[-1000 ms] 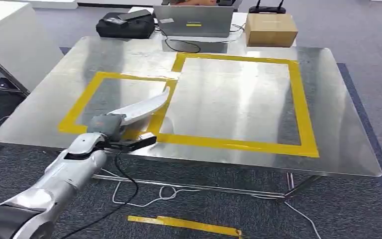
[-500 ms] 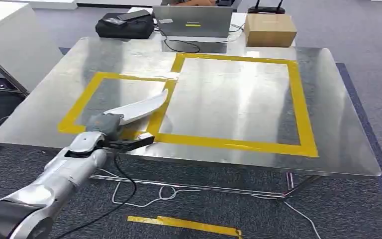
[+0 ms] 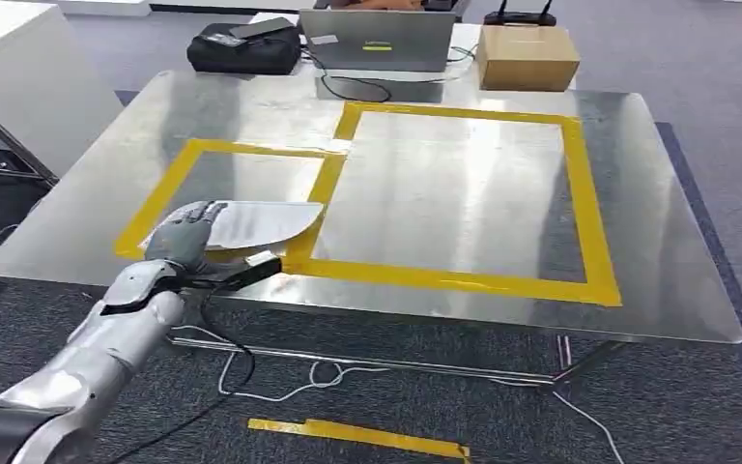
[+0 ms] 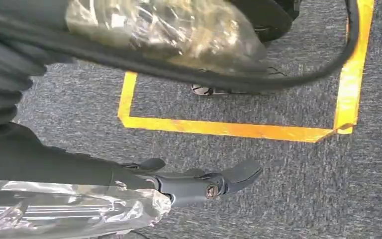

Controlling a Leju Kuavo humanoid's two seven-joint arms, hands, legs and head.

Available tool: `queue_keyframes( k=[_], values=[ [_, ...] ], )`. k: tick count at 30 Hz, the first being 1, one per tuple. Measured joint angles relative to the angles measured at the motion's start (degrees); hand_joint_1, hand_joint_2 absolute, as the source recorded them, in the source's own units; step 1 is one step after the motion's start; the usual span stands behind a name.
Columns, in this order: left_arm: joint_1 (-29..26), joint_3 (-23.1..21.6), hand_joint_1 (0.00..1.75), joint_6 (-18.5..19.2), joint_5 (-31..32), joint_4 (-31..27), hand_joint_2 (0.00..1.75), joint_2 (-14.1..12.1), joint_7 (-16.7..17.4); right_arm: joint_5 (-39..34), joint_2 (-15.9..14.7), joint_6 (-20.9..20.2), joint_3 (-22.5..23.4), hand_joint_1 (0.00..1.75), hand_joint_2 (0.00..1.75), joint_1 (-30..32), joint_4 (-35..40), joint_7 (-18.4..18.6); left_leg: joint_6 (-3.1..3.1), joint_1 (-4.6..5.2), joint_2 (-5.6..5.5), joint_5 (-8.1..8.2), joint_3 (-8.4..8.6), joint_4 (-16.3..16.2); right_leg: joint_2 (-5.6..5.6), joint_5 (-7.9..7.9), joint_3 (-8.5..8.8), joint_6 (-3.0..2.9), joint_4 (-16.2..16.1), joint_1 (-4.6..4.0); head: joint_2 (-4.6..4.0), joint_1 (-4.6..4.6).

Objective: Take the parts from the cabinet and place them on the table.

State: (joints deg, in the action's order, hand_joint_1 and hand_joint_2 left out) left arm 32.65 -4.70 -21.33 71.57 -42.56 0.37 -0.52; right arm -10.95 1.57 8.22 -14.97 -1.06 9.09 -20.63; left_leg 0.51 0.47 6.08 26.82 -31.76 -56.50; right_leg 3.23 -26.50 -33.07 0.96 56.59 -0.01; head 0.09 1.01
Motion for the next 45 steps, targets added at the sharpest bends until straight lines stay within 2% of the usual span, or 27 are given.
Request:
queue_keyframes(
  k=[6, 11, 14, 23, 26, 29, 33, 34, 35, 36, 37, 38, 39, 40, 41, 42, 44, 45],
  values=[
    [-6.47, -0.04, 0.0, -0.77, -5.23, -13.18, 0.0, 0.96, -3.18, -0.04, 0.0, 0.35, 0.0, 0.0, 0.0, 0.3, 0.0, -0.29, 0.06, 0.1, 0.01, 0.06, -0.02, 0.0, -0.01, 0.0, -0.04, 0.01, -0.01, 0.07, 0.0, 0.02],
    [-6.87, -0.04, 0.0, -0.77, -5.41, -14.03, 0.0, 1.05, -3.26, -0.04, 0.0, 0.35, 0.0, 0.0, 0.0, 0.29, 0.0, -0.29, 0.06, 0.1, 0.0, 0.06, -0.02, 0.0, 0.01, -0.01, -0.04, 0.01, -0.01, 0.07, 0.0, 0.0],
    [-9.16, -0.02, 0.0, -0.77, -5.71, -19.2, 0.0, 1.14, -3.31, -0.04, 0.0, 0.35, 0.0, 0.0, 0.0, 0.25, 0.0, -0.31, 0.06, 0.09, 0.0, 0.04, -0.02, 0.0, 0.01, -0.01, -0.04, 0.01, -0.01, 0.05, 0.0, 0.02],
    [-10.1, -0.02, 0.0, -0.77, -5.91, -21.61, 0.0, 1.2, -3.5, -0.04, 0.0, 0.42, 0.0, 0.0, 0.0, 0.25, 0.0, -0.31, 0.05, 0.09, 0.0, 0.03, -0.02, 0.0, 0.0, 0.0, -0.04, 0.01, -0.01, 0.05, 0.0, 0.02],
    [-11.21, -0.04, 0.0, -0.94, -8.34, -23.32, 0.0, 1.23, -5.98, -0.02, 0.02, 0.48, 0.0, 0.0, 0.0, 0.27, 0.0, -0.29, 0.05, 0.09, 0.01, 0.04, -0.02, 0.0, -0.02, 0.0, -0.04, 0.01, -0.01, 0.06, 0.0, 0.02],
    [-14.45, -0.5, 0.0, -1.29, -12.8, -28.11, 0.0, 1.34, -9.3, -0.46, 0.31, 1.08, 0.0, 0.0, 0.0, 0.31, 0.0, -0.72, 0.47, 0.26, 0.03, 0.37, -0.13, -0.33, 0.01, 0.06, -0.02, 0.26, -0.02, 0.23, 0.0, 0.07],
    [-23.33, -0.59, 0.0, -0.74, -24.48, -39.57, 0.0, 1.14, -16.06, -1.99, 1.97, 4.66, 0.09, 0.0, 0.0, 0.5, 0.0, -1.31, 0.97, 0.41, 0.03, 0.63, -0.27, -0.46, 0.12, 0.03, 0.19, 0.62, -0.19, 0.38, 0.0, 0.04],
    [-25.97, -0.52, 0.0, 0.3, -28.68, -42.84, 0.0, 1.05, -17.94, -2.25, 2.36, 4.99, 0.15, 0.0, 0.0, 0.64, 0.0, -1.27, 1.47, 0.48, -0.02, 0.09, -0.07, -0.22, 0.2, 0.49, 0.43, 1.06, -0.53, 0.37, 0.0, 0.11],
    [-28.38, -0.41, 0.0, 1.01, -32.19, -45.38, 0.0, 1.03, -19.71, -2.43, 2.49, 5.12, 0.2, 0.0, 0.0, 0.7, -0.02, -1.22, 1.87, -0.33, 0.04, -0.74, 0.38, 1.13, -0.19, -0.29, 0.15, 1.26, -0.33, 0.32, 0.0, 0.02],
    [-30.96, -0.08, 0.0, 2.76, -37.56, -48.0, 0.0, 1.03, -21.78, -2.4, 2.49, 4.64, 0.22, 0.0, 0.0, 0.91, -0.02, -1.16, 1.91, -0.29, -0.02, -1.05, 0.39, 1.52, -1.58, -2.01, -0.33, 1.54, 0.6, 0.36, 0.0, -0.02],
    [-34.02, 0.89, 0.0, 5.01, -44.25, -50.32, 0.0, 1.03, -24.43, -2.34, 2.49, 3.34, 0.2, 0.0, 0.0, 1.21, -0.07, -1.16, 2.15, -0.34, -0.02, -1.15, 0.2, 1.51, -2.48, -4.78, -1.36, 1.62, 3.89, 0.43, 0.0, -0.24],
    [-37.37, 2.33, 0.0, 6.87, -49.76, -51.91, 0.0, 1.1, -26.95, -2.25, 2.4, 2.45, 0.2, 0.0, 0.0, 1.44, -0.11, -1.36, 2.16, -0.31, 0.01, -1.15, 0.03, 1.49, -2.86, -7.5, -3.0, 1.81, 8.7, 0.69, 0.0, -0.2],
    [-40.33, 4.71, 0.0, 9.12, -55.08, -53.13, 0.0, 1.6, -30.0, -2.27, 2.16, 1.9, 0.2, 0.0, 0.0, 1.67, -0.2, -1.64, 2.18, -0.25, 0.05, -1.18, -0.11, 1.47, -2.94, -9.67, -4.52, 2.09, 13.32, 0.82, 0.0, -0.09],
    [-42.67, 7.46, 0.0, 11.74, -59.29, -53.91, 0.0, 2.67, -32.76, -2.36, 1.9, 1.66, 0.2, 0.0, 0.0, 2.01, -0.28, -1.88, 2.08, -0.26, 0.04, -1.27, -0.32, 1.39, -2.93, -10.79, -5.44, 2.38, 16.6, 0.91, 0.0, -0.11],
    [-44.23, 9.81, 0.0, 13.93, -61.94, -54.4, 0.0, 3.86, -34.44, -2.38, 1.79, 1.49, 0.2, 0.0, 0.0, 2.18, -0.31, -2.01, 2.02, -0.34, -0.08, -1.39, -0.55, 1.28, -2.93, -10.34, -5.08, 2.59, 16.85, 1.08, 0.0, -0.17],
    [-45.38, 12.47, 0.0, 16.35, -63.61, -54.88, 0.0, 5.65, -34.69, -2.4, 1.66, 1.49, 0.2, 0.0, 0.0, 2.37, -0.39, -1.99, 1.79, -0.51, -0.43, -1.54, -0.8, 1.12, -2.89, -8.61, -3.3, 2.82, 14.49, 1.35, 0.0, -0.2],
    [-46.89, 17.28, 0.0, 20.03, -64.57, -54.94, 0.0, 9.19, -34.8, -2.4, 1.51, 1.55, 0.2, 0.0, 0.0, 2.21, -0.46, -1.9, 1.34, -0.93, -0.83, -1.73, -1.38, 0.43, -2.55, -4.13, 2.99, 3.31, 3.72, 1.86, 0.0, -0.19],
    [-47.3, 19.57, 0.0, 20.65, -64.57, -54.88, 0.0, 10.81, -34.82, -2.4, 1.53, 1.64, 0.2, 0.0, 0.0, 1.87, -0.46, -1.84, 0.77, -0.91, -0.93, -1.73, -1.73, -0.2, -1.74, -4.91, 5.31, 3.68, -0.77, 1.97, 0.0, -0.28]
  ],
)
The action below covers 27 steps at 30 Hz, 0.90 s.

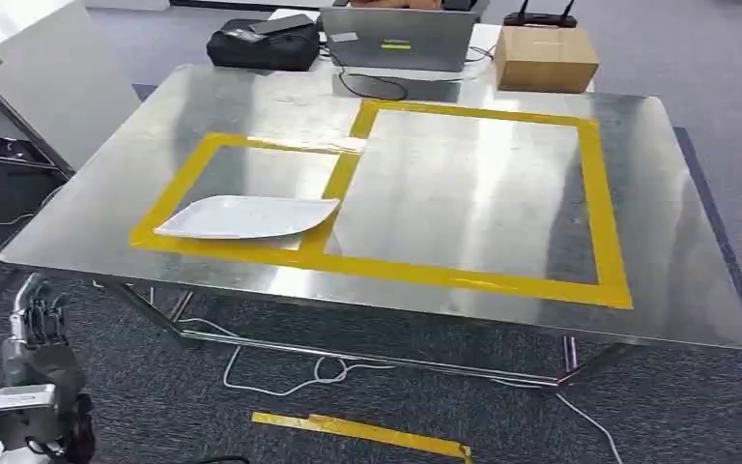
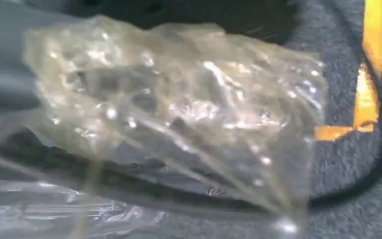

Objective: Take the parts from the cabinet and place them on the table.

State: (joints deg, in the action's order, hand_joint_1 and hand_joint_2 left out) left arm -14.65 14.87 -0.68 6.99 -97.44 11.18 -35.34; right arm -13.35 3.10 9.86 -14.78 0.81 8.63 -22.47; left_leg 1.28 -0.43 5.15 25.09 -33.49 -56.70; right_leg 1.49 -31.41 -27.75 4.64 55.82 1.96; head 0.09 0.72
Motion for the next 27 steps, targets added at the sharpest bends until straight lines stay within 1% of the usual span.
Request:
queue_keyframes(
  k=[1, 2, 3, 4, 5, 6, 7, 8, 9, 10, 11, 12, 13, 14, 15, 16, 17, 19, 20, 21, 22, 23, 24, 25, 26, 27],
  values=[
    [-0.22, 2.08, 0.0, 0.42, 0.07, 0.22, 0.0, 1.23, -0.13, 0.0, 0.07, 0.17, 0.0, 0.0, 0.0, -0.11, 0.0, 0.09, -0.43, 0.21, -0.2, -0.08, -0.38, -0.33, -0.45, 0.83, 0.48, -1.02, 0.52, -0.49, 0.0, -0.14],
    [-0.2, 4.11, 0.0, 0.92, 0.09, 0.57, 0.0, 2.02, -0.18, 0.0, 0.07, 0.35, 0.0, 0.0, 0.0, -0.12, 0.0, 0.04, -0.81, 0.3, -0.15, -0.34, -0.28, -0.55, -0.49, 0.85, -0.29, -1.4, 0.79, -0.41, 0.0, -0.02],
    [-0.09, 6.32, 0.0, 1.62, 0.11, 1.12, 0.0, 3.12, -0.31, 0.0, 0.07, 0.37, 0.0, 0.0, 0.0, -0.25, 0.0, 0.09, -1.14, 0.26, -0.14, -0.57, -0.4, -0.64, -0.7, 0.42, -0.9, -1.99, 0.75, -0.47, 0.0, -0.02],
    [-0.19, 8.3, 0.0, 2.06, 0.17, 1.64, 0.0, 4.08, -0.33, 0.0, 0.07, 0.37, 0.0, 0.0, 0.0, -0.2, 0.0, 0.09, -1.53, 0.11, 0.0, -0.8, -0.39, -0.53, -0.91, 0.48, -1.07, -2.52, 0.8, -0.62, 0.0, 0.07],
    [-0.26, 9.91, 0.0, 2.43, 0.17, 2.05, 0.0, 4.6, -0.35, 0.0, 0.07, 0.37, 0.0, 0.0, 0.0, -0.08, -0.04, 0.09, -1.89, -0.13, -0.38, -0.65, -0.54, -0.77, -0.96, 1.09, -1.43, -3.41, 0.61, -0.42, 0.0, 0.15],
    [-0.33, 11.1, 0.0, 2.56, 0.24, 2.32, 0.0, 4.95, -0.35, 0.0, 0.09, 0.37, 0.0, 0.0, 0.0, -0.15, -0.04, 0.09, -2.44, -0.27, -2.27, 1.67, -0.9, -1.62, -0.95, 1.54, -1.86, -3.92, 0.62, -0.4, 0.0, 0.15],
    [-0.41, 12.08, 0.0, 2.76, 0.24, 2.49, 0.0, 5.43, -0.37, -0.02, 0.07, 0.39, 0.0, 0.0, 0.0, -0.3, -0.07, 0.11, -2.6, -0.28, -3.65, 4.88, -1.54, -3.96, -1.03, 1.96, -2.37, -4.33, 0.62, -0.41, 0.0, 0.28],
    [-0.45, 13.11, 0.0, 2.91, 0.33, 2.73, 0.0, 5.95, -0.37, -0.04, 0.07, 0.44, 0.02, 0.0, 0.0, -0.37, -0.07, 0.09, -2.7, -0.29, -4.33, 8.51, -2.67, -8.19, -1.14, 2.52, -2.82, -4.55, 0.65, -0.53, 0.0, 0.31],
    [-0.44, 14.09, 0.0, 3.08, 0.22, 2.93, 0.0, 6.26, -0.37, -0.07, 0.07, 0.52, 0.02, 0.0, 0.0, -0.46, -0.07, 0.11, -2.71, -0.29, -4.54, 11.62, -3.86, -13.06, -1.34, 3.16, -3.31, -4.72, 0.71, -0.73, 0.0, 0.31],
    [-0.35, 14.9, 0.0, 3.26, -0.59, 3.19, 0.0, 6.55, -0.33, -0.07, 0.07, 0.55, 0.0, 0.0, 0.0, -0.5, -0.07, 0.13, -2.63, -0.28, -4.58, 13.14, -4.36, -16.42, -1.56, 3.82, -4.11, -4.75, 0.79, -0.89, 0.0, 0.26],
    [-0.3, 15.8, 0.0, 3.41, -1.84, 3.74, 0.0, 6.81, -0.33, -0.07, 0.07, 0.59, 0.0, 0.0, 0.0, -0.49, -0.07, 0.17, -2.49, -0.28, -4.6, 12.92, -3.88, -17.61, -1.86, 4.37, -4.92, -4.74, 0.82, -1.03, 0.0, 0.28],
    [-0.1, 16.97, 0.0, 3.39, -2.67, 4.61, 0.0, 7.0, -0.33, -0.09, 0.07, 0.74, -0.02, 0.0, 0.0, -0.49, -0.07, 0.2, -2.25, -0.25, -4.63, 11.48, -2.14, -16.27, -2.08, 4.9, -5.62, -4.69, 0.88, -1.15, 0.0, 0.28],
    [0.1, 18.14, 0.0, 2.95, -3.0, 5.38, 0.0, 7.13, -0.39, -0.15, 0.07, 0.83, -0.04, 0.0, 0.0, -0.48, -0.07, 0.28, -1.92, -0.24, -4.65, 9.52, 0.49, -12.71, -2.34, 5.34, -6.2, -4.6, 0.93, -1.23, 0.0, 0.31],
    [0.4, 19.36, 0.0, 2.62, -3.1, 6.21, 0.0, 7.29, -0.42, -0.22, 0.09, 1.05, -0.07, 0.0, 0.0, -0.48, -0.07, 0.35, -1.41, -0.16, -4.77, 7.5, 4.05, -7.27, -2.65, 5.77, -6.66, -4.46, 0.94, -1.31, 0.0, 0.31],
    [0.83, 21.0, 0.0, 2.19, -3.26, 7.48, 0.0, 7.42, -0.44, -0.5, 0.26, 1.74, -0.09, 0.0, 0.0, -0.51, -0.07, 0.48, -0.75, -0.03, -5.31, 6.43, 7.77, -1.7, -2.9, 6.25, -6.96, -4.25, 0.94, -1.32, 0.0, 0.31],
    [1.4, 22.4, 0.0, 2.08, -3.21, 8.46, 0.0, 7.42, -0.46, -0.63, 0.48, 2.32, -0.07, 0.0, 0.0, -0.51, -0.07, 0.61, -0.13, 0.21, -6.13, 7.51, 9.91, 2.22, -3.01, 6.67, -7.3, -3.9, 1.0, -1.46, 0.0, 0.26],
    [2.0, 24.04, 0.0, 2.39, -2.6, 9.95, 0.0, 7.46, -0.46, -0.74, 0.68, 2.82, -0.07, 0.0, 0.0, -0.53, -0.07, 0.79, -0.74, 0.28, -5.98, 6.9, 9.85, 2.37, -3.1, 7.25, -7.33, -3.51, 0.86, -1.38, 0.0, 0.13],
    [3.26, 27.8, 0.0, 3.46, -0.89, 13.34, 0.0, 7.44, -0.48, -0.76, 0.98, 3.02, -0.11, 0.0, 0.0, -0.49, -0.09, 0.96, -0.43, 0.71, -5.89, 6.41, 9.29, 2.22, -3.25, 8.24, -7.42, -2.72, 0.58, -1.06, 0.0, 0.59],
    [3.76, 29.86, 0.0, 3.89, 0.11, 15.05, 0.0, 7.48, -0.5, -0.76, 1.25, 3.13, -0.15, 0.0, 0.0, -0.38, -0.09, 1.05, -0.08, 0.75, -5.66, 5.7, 9.0, 2.4, -3.5, 8.89, -7.47, -2.3, 0.21, -1.17, 0.0, 0.46],
    [4.12, 31.3, 0.0, 4.07, 0.59, 16.14, 0.0, 7.55, -0.5, -0.81, 1.25, 3.24, -0.18, 0.0, 0.0, -0.25, -0.22, 1.07, 0.4, 0.18, -5.08, 4.77, 8.37, 2.87, -3.2, 8.03, -7.75, -2.2, 0.65, -1.03, 0.0, 0.5],
    [4.48, 32.43, 0.0, 4.24, 0.87, 17.08, 0.0, 7.62, -0.5, -0.83, 1.25, 3.3, -0.18, 0.0, 0.0, -0.34, -0.22, 1.07, 0.68, 0.27, -4.82, 4.2, 7.76, 2.84, -2.65, 5.3, -8.75, -2.09, 1.99, -1.05, 0.0, 0.35],
    [4.89, 33.3, 0.0, 4.31, 1.07, 18.23, 0.0, 7.64, -0.5, -0.9, 1.33, 3.3, -0.2, 0.0, 0.0, -0.35, -0.22, 1.14, 1.09, 0.31, -4.74, 3.62, 6.99, 2.84, -2.23, 1.12, -9.79, -1.87, 5.58, -1.04, 0.0, 0.15],
    [5.24, 34.22, 0.0, 4.33, 1.24, 19.43, 0.0, 7.64, -0.5, -0.89, 1.38, 3.3, -0.22, 0.0, 0.0, -0.37, -0.22, 1.14, 1.16, 0.45, -4.59, 2.95, 6.11, 2.8, -2.06, -2.58, -10.85, -1.78, 10.39, -1.04, 0.0, 0.15],
    [5.35, 34.84, 0.0, 4.33, 1.33, 20.09, 0.0, 7.64, -0.5, -0.9, 1.38, 3.3, -0.22, 0.0, 0.0, -0.41, -0.22, 1.14, 1.25, 0.59, -4.38, 2.39, 5.28, 2.73, -2.05, -4.64, -11.64, -1.66, 14.24, -1.07, 0.0, 0.13],
    [5.41, 35.62, 0.0, 4.35, 1.38, 20.88, 0.0, 7.66, -0.52, -0.9, 1.38, 3.3, -0.22, 0.0, 0.0, -0.5, -0.22, 1.14, 1.26, 0.79, -4.13, 1.51, 4.14, 2.61, -2.04, -5.41, -11.86, -1.65, 17.9, -1.12, 0.0, 0.18],
    [5.52, 36.1, 0.0, 4.35, 1.38, 21.23, 0.0, 7.66, -0.5, -0.9, 1.38, 3.3, -0.22, 0.0, 0.0, -0.48, -0.22, 1.14, 1.27, 0.94, -3.85, 0.85, 2.99, 2.41, -2.02, -3.74, -10.91, -1.75, 18.45, -1.22, 0.0, 0.18]
  ],
)
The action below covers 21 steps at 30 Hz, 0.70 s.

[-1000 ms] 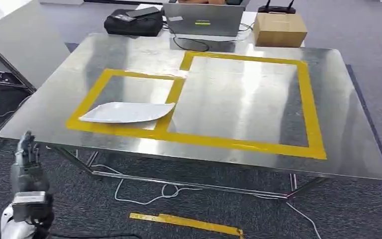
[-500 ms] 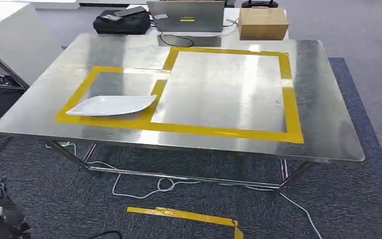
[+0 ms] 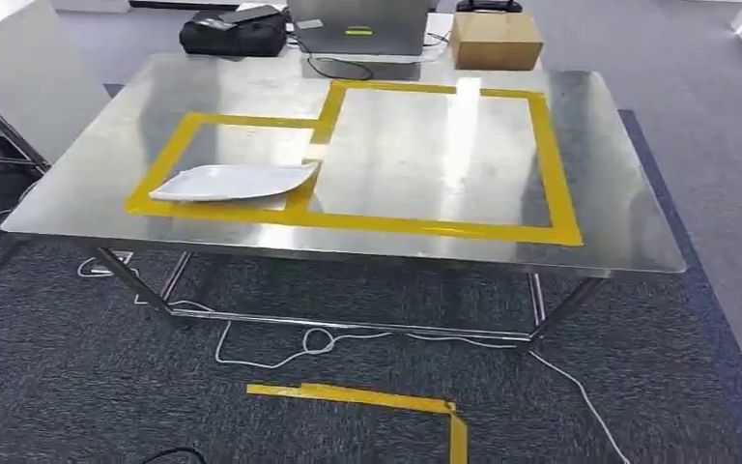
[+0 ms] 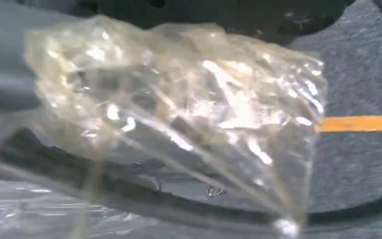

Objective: Take the parts from the cabinet and place them on the table.

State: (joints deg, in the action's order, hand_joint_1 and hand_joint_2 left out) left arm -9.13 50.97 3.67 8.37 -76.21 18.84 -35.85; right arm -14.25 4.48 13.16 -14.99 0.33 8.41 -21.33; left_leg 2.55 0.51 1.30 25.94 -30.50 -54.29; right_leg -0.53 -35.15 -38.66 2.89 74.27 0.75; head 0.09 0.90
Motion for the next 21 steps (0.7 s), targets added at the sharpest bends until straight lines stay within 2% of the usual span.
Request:
queue_keyframes(
  k=[1, 2, 3, 4, 5, 6, 8, 9, 10, 11, 12, 13, 14, 15, 16, 17, 18, 19, 20, 21],
  values=[
    [0.24, 0.39, 0.0, 0.0, 0.22, 0.41, 0.0, 0.02, -0.02, 0.0, 0.0, 0.0, 0.0, 0.0, 0.0, 0.04, 0.0, 0.0, -0.02, 0.14, 0.12, -0.56, -1.08, -0.33, 0.05, 2.51, 1.86, -0.16, -1.39, -0.1, 0.0, 0.0],
    [0.61, 0.93, 0.0, -0.07, 0.96, 0.98, 0.0, 0.02, -0.02, -0.04, 0.0, 0.0, 0.0, 0.0, 0.0, 0.06, 0.0, 0.0, -0.09, 0.24, 0.15, -1.01, -2.09, -0.65, 0.06, 4.75, 4.62, -0.51, -4.49, -0.23, 0.0, 0.02],
    [1.18, 1.75, 0.0, -0.11, 2.04, 1.93, 0.0, 0.0, -0.02, -0.13, 0.0, 0.0, 0.0, 0.0, 0.0, -0.01, 0.0, -0.02, -0.2, 0.32, 0.15, -1.54, -2.98, -0.95, 0.14, 5.6, 8.79, -1.08, -9.94, -0.51, 0.0, 0.0],
    [1.76, 2.66, 0.0, -0.2, 3.36, 3.2, 0.0, -0.04, -0.02, -0.17, 0.0, 0.0, 0.0, 0.0, 0.0, -0.16, 0.0, -0.04, -0.38, 0.34, 0.18, -1.92, -3.2, -1.2, 0.46, 4.27, 13.15, -1.64, -15.46, -0.8, 0.0, 0.07],
    [2.16, 3.58, 0.0, -0.26, 4.63, 4.54, 0.0, -0.17, -0.02, -0.22, 0.0, 0.0, 0.0, 0.0, 0.0, -0.39, 0.02, -0.15, -0.65, 0.61, 0.25, -2.33, -3.58, -1.52, 0.76, 3.19, 16.7, -1.83, -20.76, -1.17, 0.0, -0.07],
    [2.43, 4.45, 0.0, -0.28, 5.83, 5.85, 0.0, -0.26, -0.02, -0.33, 0.0, 0.0, 0.0, 0.0, 0.0, -0.45, 0.0, -0.13, -0.85, 0.55, 0.47, -3.01, -3.81, -1.5, 0.71, 2.67, 16.49, -1.81, -21.86, -1.15, 0.0, 0.13],
    [3.68, 6.67, 0.0, -0.22, 8.49, 9.19, 0.0, -0.55, -0.02, -0.7, 0.0, -0.59, -0.02, 0.0, 0.0, -0.37, 0.0, -0.17, -1.28, 0.39, 0.57, -4.24, -4.46, -1.37, 0.58, 3.22, 15.56, -2.1, -21.92, -1.31, 0.0, 0.02],
    [4.29, 7.95, 0.0, -0.22, 9.55, 11.27, 0.0, -1.02, -0.02, -0.83, 0.11, -1.22, -0.06, 0.0, 0.0, -0.09, -0.04, -0.11, -1.61, 0.41, 0.29, -3.87, -5.11, -1.43, 0.9, 4.2, 15.11, -2.75, -22.44, -0.59, 0.0, -0.26],
    [4.45, 8.81, 0.0, -0.22, 10.08, 13.06, 0.0, -1.22, -0.02, -0.9, 0.09, -1.55, -0.07, 0.0, 0.0, -0.25, -0.04, -0.04, -2.22, 0.34, -0.44, -1.36, -5.55, -2.3, 0.85, 4.88, 14.9, -3.28, -22.41, -0.67, 0.0, -0.13],
    [4.7, 9.53, 0.0, -0.22, 10.49, 15.02, 0.0, -1.58, -0.02, -1.05, 0.09, -1.81, -0.09, 0.0, 0.0, -0.11, -0.04, 0.07, -2.57, 0.05, -0.68, 2.3, -6.27, -5.18, 0.92, 5.42, 14.05, -3.59, -22.24, -0.64, 0.0, 0.02],
    [4.81, 10.05, 0.0, -0.22, 10.86, 16.9, 0.0, -1.77, -0.02, -1.11, 0.11, -1.99, -0.13, 0.0, 0.0, 0.01, -0.04, 0.07, -2.95, -0.3, -0.73, 5.63, -7.25, -9.83, 0.9, 5.96, 13.17, -3.74, -21.91, -0.63, 0.0, 0.31],
    [5.16, 10.64, 0.0, -0.22, 11.63, 19.02, 0.0, -2.16, -0.02, -1.14, 0.09, -2.16, -0.24, 0.0, 0.0, 0.04, -0.04, 0.07, -3.31, -0.63, -0.78, 8.13, -8.44, -15.05, 0.9, 6.37, 12.15, -3.68, -21.33, -0.63, 0.0, 0.15],
    [5.64, 11.14, 0.0, -0.3, 12.45, 21.1, 0.0, -2.73, -0.02, -1.18, 0.09, -2.19, -0.26, 0.0, 0.0, 0.03, -0.04, 0.11, -3.57, -0.87, -0.78, 9.01, -8.99, -18.47, 0.92, 6.61, 11.2, -3.6, -20.8, -0.56, 0.0, 0.2],
    [6.01, 11.54, 0.0, -0.44, 13.37, 23.31, 0.0, -3.17, -0.02, -1.2, 0.09, -2.21, -0.28, 0.0, 0.0, 0.02, -0.04, 0.15, -3.8, -1.18, -0.78, 8.57, -8.53, -19.21, 0.93, 6.91, 10.24, -3.4, -20.39, -0.47, 0.0, 0.24],
    [6.29, 11.76, 0.0, -0.48, 14.22, 25.13, 0.0, -3.78, -0.02, -1.2, 0.11, -2.25, -0.33, 0.0, 0.0, 0.02, -0.04, 0.17, -4.07, -1.46, -0.78, 7.2, -6.97, -17.74, 0.91, 7.18, 9.36, -3.18, -19.96, -0.33, 0.0, 0.31],
    [6.55, 11.95, 0.0, -0.5, 14.99, 26.83, 0.0, -4.07, -0.04, -1.25, 0.11, -2.36, -0.33, 0.0, 0.0, 0.04, -0.04, 0.24, -4.33, -1.73, -0.77, 5.09, -4.21, -13.99, 0.86, 7.35, 8.58, -2.96, -19.29, -0.06, 0.0, 0.3],
    [6.71, 12.13, 0.0, -0.61, 15.64, 28.38, 0.0, -4.44, -0.04, -1.31, 0.11, -2.45, -0.35, 0.0, 0.0, 0.04, -0.04, 0.24, -4.66, -2.05, -0.79, 3.13, -0.71, -8.66, 0.75, 7.39, 7.95, -2.82, -18.66, 0.17, 0.0, 0.3],
    [7.08, 12.15, 0.0, -0.94, 16.43, 30.41, 0.0, -4.7, -0.04, -1.36, 0.09, -2.58, -0.35, 0.0, 0.0, 0.03, -0.04, 0.24, -5.22, -2.31, -1.27, 3.84, 1.92, -4.04, 0.64, 7.43, 7.21, -2.34, -18.02, 0.1, 0.0, 0.41],
    [7.42, 12.26, 0.0, -1.31, 16.99, 31.87, 0.0, -5.18, -0.04, -1.35, 0.11, -2.6, -0.35, 0.0, 0.0, -0.15, -0.04, 0.24, -4.75, -1.88, -1.94, 3.88, 2.34, -2.97, 0.6, 7.59, 6.52, -1.91, -17.33, -0.09, 0.0, 0.61],
    [7.69, 12.44, 0.0, -1.75, 17.63, 33.43, 0.0, -5.44, -0.04, -1.4, 0.11, -2.64, -0.37, 0.0, 0.0, -0.11, -0.04, 0.22, -4.23, -1.99, -1.88, 4.11, 2.09, -3.04, 0.54, 7.99, 6.24, -1.44, -17.22, -0.16, 0.0, 0.55]
  ],
)
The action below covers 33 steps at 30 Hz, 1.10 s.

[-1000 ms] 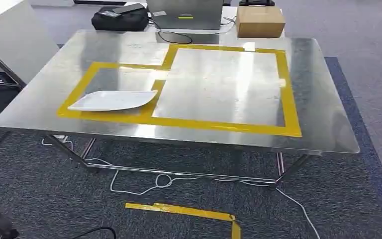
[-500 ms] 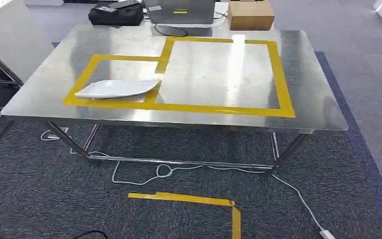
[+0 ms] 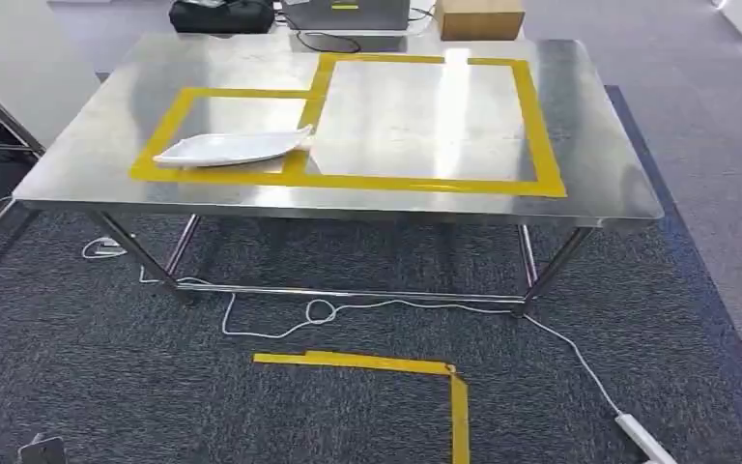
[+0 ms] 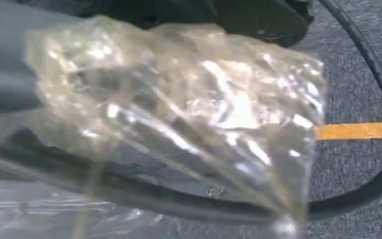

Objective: Take the parts from the cabinet and place them on the table.

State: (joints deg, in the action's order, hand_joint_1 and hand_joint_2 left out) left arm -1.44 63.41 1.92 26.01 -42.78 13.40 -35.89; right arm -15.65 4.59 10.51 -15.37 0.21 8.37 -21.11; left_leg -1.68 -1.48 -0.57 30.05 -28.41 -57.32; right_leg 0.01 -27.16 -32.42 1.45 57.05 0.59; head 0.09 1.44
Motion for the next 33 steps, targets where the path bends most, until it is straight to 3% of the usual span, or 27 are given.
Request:
queue_keyframes(
  k=[2, 3, 4, 5, 7, 8, 9, 10, 12, 13, 14, 15, 17, 18, 19, 20, 21, 22, 23, 24, 25, 26, 27, 28, 29, 30, 33],
  values=[
    [0.4, 0.13, 0.0, -0.87, 0.72, 2.87, 0.0, -0.59, 0.0, -0.07, 0.0, -0.11, -0.02, 0.0, 0.0, 0.03, 0.0, 0.0, 0.58, 0.27, 0.04, -0.16, -0.5, -0.18, -0.08, 0.73, -0.36, 0.74, 0.05, 0.15, 0.0, -0.07],
    [0.43, 0.2, 0.0, -1.03, 1.03, 3.88, 0.0, -0.81, 0.0, -0.15, 0.0, -0.11, -0.02, 0.0, 0.0, 0.13, -0.04, 0.0, 1.47, 0.06, 0.38, -0.69, -1.17, 0.18, -0.04, 0.48, -0.64, 1.05, 0.21, 0.31, 0.0, 0.0],
    [0.69, 0.28, 0.0, -1.29, 1.23, 5.02, 0.0, -0.94, 0.0, -0.17, 0.0, -0.11, -0.02, 0.0, 0.0, 0.09, -0.04, -0.07, 2.2, 0.2, 0.62, -1.16, -1.55, 0.14, 0.09, -1.21, -1.31, 1.24, 1.01, 0.43, 0.0, -0.09],
    [0.91, 0.31, 0.0, -1.53, 1.42, 5.97, 0.0, -1.24, 0.0, -0.24, 0.0, -0.11, -0.04, 0.0, 0.0, 0.09, -0.04, -0.07, 2.97, 0.34, 0.65, -1.71, -2.22, 0.13, 0.08, -4.46, -2.61, 1.27, 3.64, 0.45, 0.0, -0.33],
    [1.22, 0.5, 0.0, -2.1, 1.97, 7.77, 0.0, -1.82, -0.02, -0.33, 0.0, -0.11, -0.04, 0.0, 0.0, 0.08, -0.04, -0.18, 3.48, 0.83, 0.83, -2.93, -3.72, 0.09, 0.07, -10.58, -5.11, 1.43, 13.05, 0.43, 0.0, -0.53],
    [1.31, 0.55, 0.0, -2.47, 2.37, 8.71, 0.0, -1.97, -0.02, -0.39, 0.0, -0.11, -0.04, 0.0, 0.0, 0.08, -0.04, -0.22, 3.65, 1.13, 0.97, -3.59, -4.55, 0.06, 0.07, -12.0, -5.9, 1.33, 16.94, 0.39, 0.0, -0.5],
    [1.41, 0.57, 0.0, -2.71, 2.76, 9.52, 0.0, -2.21, -0.02, -0.46, 0.0, -0.11, -0.04, 0.0, 0.0, 0.09, -0.04, -0.26, 3.74, 1.38, 1.07, -4.2, -5.31, 0.02, 0.07, -11.51, -5.62, 1.13, 18.55, 0.32, 0.0, -0.53],
    [1.57, 0.59, 0.0, -3.02, 3.26, 10.55, 0.0, -2.34, -0.02, -0.48, 0.0, -0.11, -0.07, 0.0, 0.0, 0.1, -0.04, -0.29, 3.79, 1.65, 1.12, -4.86, -6.13, 0.0, 0.08, -9.38, -4.19, 0.79, 17.81, 0.22, 0.0, -0.53],
    [1.9, 0.61, 0.0, -3.61, 4.18, 12.43, 0.0, -2.73, -0.02, -0.59, 0.0, -0.11, -0.07, 0.0, 0.0, 0.0, -0.04, -0.35, 3.77, 2.16, 1.1, -6.27, -7.69, 0.0, 0.07, -4.54, 1.73, -0.29, 10.37, -0.2, 0.0, -0.53],
    [2.11, 0.63, 0.0, -3.67, 4.42, 13.17, 0.0, -2.8, -0.02, -0.61, -0.02, -0.09, -0.09, 0.0, 0.0, -0.17, -0.04, -0.35, 3.74, 2.21, 1.08, -6.95, -8.21, -0.02, 0.07, -4.31, 5.88, -1.13, 4.6, -0.67, 0.0, -0.46],
    [2.18, 0.63, 0.0, -3.69, 4.55, 13.74, 0.0, -2.8, -0.02, -0.66, -0.11, -0.04, -0.09, 0.0, 0.0, -0.36, -0.04, -0.37, 3.41, 2.43, 1.05, -7.41, -8.38, -0.08, 0.24, -6.53, 9.81, -1.77, -1.12, -1.23, 0.0, -0.44],
    [2.21, 0.63, 0.0, -3.8, 4.55, 14.15, 0.0, -2.91, -0.02, -0.66, -0.11, -0.02, -0.09, 0.0, 0.0, -0.5, -0.04, -0.46, 3.18, 2.41, 1.19, -7.95, -8.43, -0.07, 0.27, -7.16, 11.47, -1.47, -4.6, -1.04, 0.0, -0.44],
    [2.39, 0.76, 0.0, -3.8, 4.62, 14.96, 0.0, -3.24, -0.02, -0.68, -0.11, -0.04, -0.15, 0.0, 0.0, -0.4, -0.04, -0.59, 2.51, 1.9, 1.41, -9.55, -8.46, 0.62, 0.12, -6.21, 10.23, -1.41, -3.82, -1.57, 0.0, -0.75],
    [2.36, 0.87, 0.0, -3.78, 4.62, 15.25, 0.0, -3.47, -0.02, -0.68, -0.07, -0.07, -0.22, 0.0, 0.0, -0.23, -0.07, -0.48, 2.14, 2.18, 1.31, -10.45, -8.72, 1.0, 0.2, -5.24, 9.5, -1.59, -4.06, -1.4, 0.0, -0.79],
    [2.47, 1.07, 0.0, -3.83, 4.66, 15.53, 0.0, -3.69, -0.02, -0.7, 0.17, -0.07, -0.26, 0.0, 0.0, -0.22, -0.15, -0.53, 1.82, 2.0, 1.01, -8.88, -9.34, 0.6, 0.67, -4.25, 8.6, -1.95, -4.15, -0.93, -0.07, -0.99],
    [2.38, 1.09, 0.0, -3.93, 4.79, 16.01, 0.0, -3.71, -0.02, -0.74, 0.13, -0.04, -0.26, 0.0, 0.0, -0.31, -0.15, -0.5, 1.51, 1.91, 0.94, -4.96, -9.89, -1.19, 0.56, -3.43, 7.56, -2.69, -4.17, -0.86, -0.02, -0.72],
    [2.29, 1.11, 0.0, -4.02, 5.21, 16.4, 0.0, -3.78, -0.02, -0.83, 0.13, 0.02, -0.26, 0.0, 0.0, -0.11, -0.15, -0.5, 1.14, 1.63, 0.93, -0.74, -10.34, -4.39, 0.6, -2.61, 6.68, -2.66, -4.16, -0.86, -0.04, -0.13],
    [2.33, 1.11, 0.0, -4.43, 5.64, 16.77, 0.0, -3.94, -0.02, -0.85, 0.15, 0.09, -0.28, 0.0, 0.0, 0.04, -0.15, -0.53, 0.83, 1.42, 0.92, 2.72, -10.8, -8.51, 0.66, -1.84, 5.69, -2.68, -4.09, -0.88, -0.02, -0.22],
    [2.44, 1.13, 0.0, -4.77, 6.18, 17.21, 0.0, -4.06, -0.02, -0.92, 0.15, 0.09, -0.31, 0.0, 0.0, 0.1, -0.15, -0.53, 0.56, 1.29, 0.92, 5.05, -11.15, -13.28, 0.74, -0.97, 4.57, -2.64, -3.89, -0.89, -0.02, -0.22],
    [2.49, 1.14, 0.0, -5.09, 6.69, 17.67, 0.0, -4.15, -0.02, -0.96, 0.15, 0.07, -0.35, 0.0, 0.0, 0.04, -0.15, -0.53, 0.38, 1.2, 0.92, 4.98, -11.12, -16.38, 0.76, -0.25, 3.88, -2.55, -3.53, -0.88, -0.02, -0.29],
    [2.59, 1.14, 0.0, -5.51, 7.28, 18.17, 0.0, -4.26, -0.02, -1.01, 0.15, 0.07, -0.39, 0.0, 0.0, -0.04, -0.15, -0.53, 0.22, 1.09, 0.92, 3.01, -10.21, -17.36, 0.79, 0.47, 2.44, -2.39, -2.96, -0.81, -0.02, -0.09],
    [2.71, 1.14, 0.0, -5.88, 7.7, 18.61, 0.0, -4.31, -0.02, -1.03, 0.15, 0.02, -0.44, 0.0, 0.0, -0.05, -0.15, -0.55, 0.14, 0.99, 0.92, 0.35, -8.28, -16.23, 0.79, 1.04, 0.97, -2.14, -2.3, -0.74, -0.02, -0.22],
    [2.77, 1.14, 0.0, -6.08, 8.04, 19.0, 0.0, -4.31, 0.0, -1.03, 0.15, -0.11, -0.44, 0.0, 0.0, -0.05, -0.15, -0.55, 0.15, 0.91, 0.92, -1.48, -5.18, -12.76, 0.79, 1.48, -0.36, -1.88, -1.6, -0.66, -0.02, -0.15],
    [2.84, 1.14, 0.0, -6.29, 8.37, 19.33, 0.0, -4.33, 0.0, -1.05, 0.13, -0.11, -0.44, 0.0, 0.0, -0.05, -0.15, -0.55, 0.24, 0.84, 0.9, -1.53, -1.16, -7.58, 0.75, 1.91, -1.46, -1.59, -0.87, -0.58, -0.02, -0.2],
    [2.97, 1.14, 0.0, -6.56, 8.68, 19.57, 0.0, -4.33, 0.0, -1.12, 0.15, -0.11, -0.46, 0.0, 0.0, -0.07, -0.13, -0.59, 0.45, 0.9, 0.83, 0.78, 3.02, -2.1, 0.69, 2.25, -2.18, -1.24, -0.34, -0.71, -0.02, -0.11],
    [3.11, 1.14, 0.0, -6.69, 8.94, 19.81, 0.0, -4.35, 0.0, -1.18, 0.15, -0.13, -0.46, 0.0, 0.0, -0.09, -0.13, -0.64, 1.05, 1.04, 0.72, 2.36, 5.5, 2.71, 0.65, 2.66, -2.69, -0.91, 0.23, -0.84, -0.02, -0.13],
    [3.16, 1.25, 0.0, -6.82, 9.38, 20.69, 0.0, -4.35, 0.0, -1.4, 0.15, -0.24, -0.48, 0.0, 0.0, -0.02, -0.15, -0.77, 2.54, 1.47, 0.78, 1.31, 3.88, 1.82, 0.69, 4.74, -3.03, 0.08, -0.11, -0.59, 0.0, 0.04]
  ],
)
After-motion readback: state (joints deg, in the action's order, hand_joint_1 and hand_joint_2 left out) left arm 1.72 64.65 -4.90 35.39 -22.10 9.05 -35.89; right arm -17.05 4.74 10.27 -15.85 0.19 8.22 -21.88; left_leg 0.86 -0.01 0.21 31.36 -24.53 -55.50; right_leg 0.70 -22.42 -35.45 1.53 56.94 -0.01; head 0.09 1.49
